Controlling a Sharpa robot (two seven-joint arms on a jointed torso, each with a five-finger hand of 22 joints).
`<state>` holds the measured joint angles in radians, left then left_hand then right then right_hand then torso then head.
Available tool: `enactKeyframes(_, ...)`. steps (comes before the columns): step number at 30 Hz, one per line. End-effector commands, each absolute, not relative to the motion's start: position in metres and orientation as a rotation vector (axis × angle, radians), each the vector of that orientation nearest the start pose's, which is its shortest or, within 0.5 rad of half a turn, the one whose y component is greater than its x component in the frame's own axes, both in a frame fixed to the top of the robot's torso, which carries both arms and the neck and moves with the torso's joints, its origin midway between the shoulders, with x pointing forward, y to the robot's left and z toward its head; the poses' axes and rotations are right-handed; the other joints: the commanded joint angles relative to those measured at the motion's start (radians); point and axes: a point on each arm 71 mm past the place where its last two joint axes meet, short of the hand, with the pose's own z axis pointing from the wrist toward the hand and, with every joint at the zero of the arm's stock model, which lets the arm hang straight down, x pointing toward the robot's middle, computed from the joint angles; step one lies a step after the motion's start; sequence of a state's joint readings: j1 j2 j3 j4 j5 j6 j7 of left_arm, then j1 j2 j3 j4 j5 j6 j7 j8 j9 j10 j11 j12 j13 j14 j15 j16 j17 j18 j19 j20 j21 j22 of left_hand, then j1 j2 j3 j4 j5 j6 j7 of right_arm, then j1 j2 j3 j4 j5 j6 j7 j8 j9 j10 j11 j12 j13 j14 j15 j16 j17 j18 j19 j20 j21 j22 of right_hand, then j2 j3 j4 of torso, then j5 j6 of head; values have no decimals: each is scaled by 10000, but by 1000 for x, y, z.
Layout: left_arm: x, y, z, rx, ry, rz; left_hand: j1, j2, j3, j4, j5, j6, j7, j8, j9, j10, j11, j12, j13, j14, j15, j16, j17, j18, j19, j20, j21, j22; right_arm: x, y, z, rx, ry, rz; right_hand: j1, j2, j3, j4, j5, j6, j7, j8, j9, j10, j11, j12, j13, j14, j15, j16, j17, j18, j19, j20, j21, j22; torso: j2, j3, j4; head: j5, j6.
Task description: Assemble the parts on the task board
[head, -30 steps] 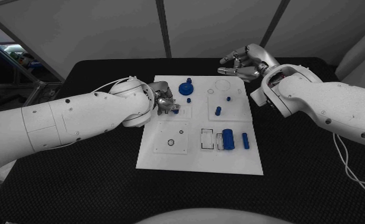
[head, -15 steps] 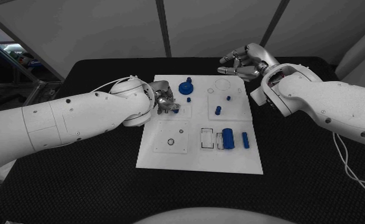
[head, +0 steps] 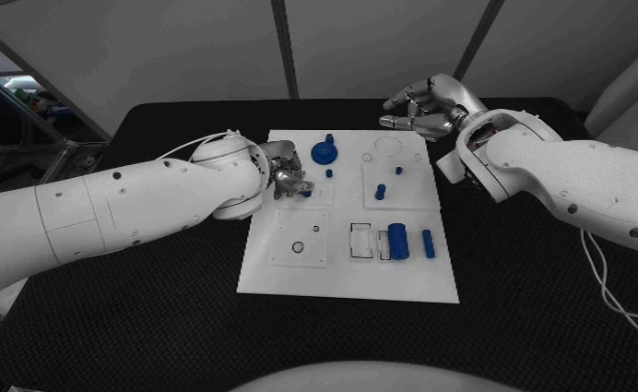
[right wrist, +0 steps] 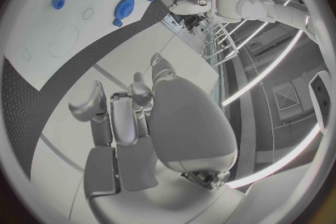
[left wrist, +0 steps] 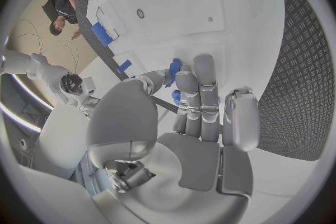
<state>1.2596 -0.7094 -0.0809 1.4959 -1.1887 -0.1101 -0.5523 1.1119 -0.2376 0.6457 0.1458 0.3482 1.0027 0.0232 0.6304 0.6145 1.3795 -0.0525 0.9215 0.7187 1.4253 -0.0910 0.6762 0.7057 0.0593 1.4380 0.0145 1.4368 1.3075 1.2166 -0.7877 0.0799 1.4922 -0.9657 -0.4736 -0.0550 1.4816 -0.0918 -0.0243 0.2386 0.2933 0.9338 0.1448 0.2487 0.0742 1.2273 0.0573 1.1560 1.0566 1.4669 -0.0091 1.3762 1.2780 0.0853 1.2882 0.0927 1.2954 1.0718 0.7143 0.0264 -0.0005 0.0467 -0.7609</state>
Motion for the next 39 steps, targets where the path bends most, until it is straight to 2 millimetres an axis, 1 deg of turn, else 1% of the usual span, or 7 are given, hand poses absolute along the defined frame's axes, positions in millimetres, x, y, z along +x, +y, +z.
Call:
enactKeyframes(1, 492, 163, -203, -1330, 20937, -4050, 19, 46, 1944, -1867, 69, 18, -41, 62, 15, 78, -19, -51, 11, 9, -78, -57, 10, -52, 60, 6, 43, 377, 512, -193, -130, 3794, 15069, 9394, -112, 1, 44, 15, 52, -37, -21, 46, -17, -47, -6, -60, -9, 344, -87, -57, 5, 198, -81, -11, -37, -8, -6, 1, 2, 9, -11)
enactKeyframes(9, 492, 163, -203, -1449, 21001, -4092, -37, 29, 1929, -1841, 61, 35, -49, 65, 13, 119, -21, -18, 49, 12, -77, -56, 14, -50, 55, 5, 36, 368, 513, -193, -130, 3800, 15085, 9389, -112, 1, 44, 15, 52, -37, -21, 46, -17, -47, -6, -60, -9, 344, -87, -57, 5, 198, -81, -11, -37, -8, -6, 7, -4, 10, -30)
enactKeyframes(14, 494, 164, -204, -1724, 21052, -4168, -208, 47, 1792, -1727, 29, 111, -105, 90, 13, 210, -50, -15, 37, 26, -85, -56, 24, -50, 56, -2, 30, 373, 513, -193, -130, 3802, 15093, 9385, -112, 1, 44, 15, 52, -37, -21, 46, -17, -47, -6, -60, -9, 344, -87, -57, 5, 198, -81, -11, -37, -8, -4, 9, -1, -4, -30)
enactKeyframes(21, 496, 165, -205, -1905, 21136, -4192, -508, 153, 943, -1426, -10, 240, -237, 53, -37, 279, -128, -86, -65, 38, -127, -64, 50, -49, 51, -31, -2, 372, 513, -193, -130, 3812, 15099, 9369, -128, 9, 45, 24, 67, -37, -21, 50, -18, -56, -6, -69, -23, 341, -87, -72, -13, 200, -83, -12, -45, -19, 2, 9, -6, -19, -38)
enactKeyframes(32, 498, 166, -207, -2162, 21266, -4194, -714, 279, 57, -1043, -3, 410, -275, -51, -145, 277, -152, -73, -73, 40, -139, -79, 74, -53, 69, -53, -15, 402, 513, -194, -130, 3826, 15101, 9343, -129, 9, 45, 24, 68, -37, -21, 50, -18, -56, -6, -69, -23, 341, -87, -72, -13, 200, -82, -12, -46, -19, -6, 3, 5, -26, -61)
enactKeyframes(35, 498, 167, -207, -2252, 21287, -4178, -781, 322, -275, -891, -6, 466, -284, -81, -176, 274, -156, -62, -75, 43, -143, -81, 84, -54, 73, -54, -21, 410, 513, -195, -130, 3829, 15102, 9337, -136, 10, 45, 28, 75, -37, -21, 52, -19, -55, -6, -67, -21, 343, -87, -70, -8, 200, -81, -12, -48, -20, -6, 10, -11, -15, -71)
enactKeyframes(39, 499, 168, -208, -2301, 21294, -4155, -868, 368, -710, -710, -13, 540, -293, -94, -199, 281, -161, -28, -54, 45, -142, -91, 89, -58, 85, -55, -20, 432, 513, -194, -130, 3829, 15103, 9337, -136, 10, 45, 28, 75, -37, -21, 52, -19, -55, -6, -67, -21, 343, -87, -70, -8, 200, -81, -12, -48, -20, 0, 6, 0, -27, -76)
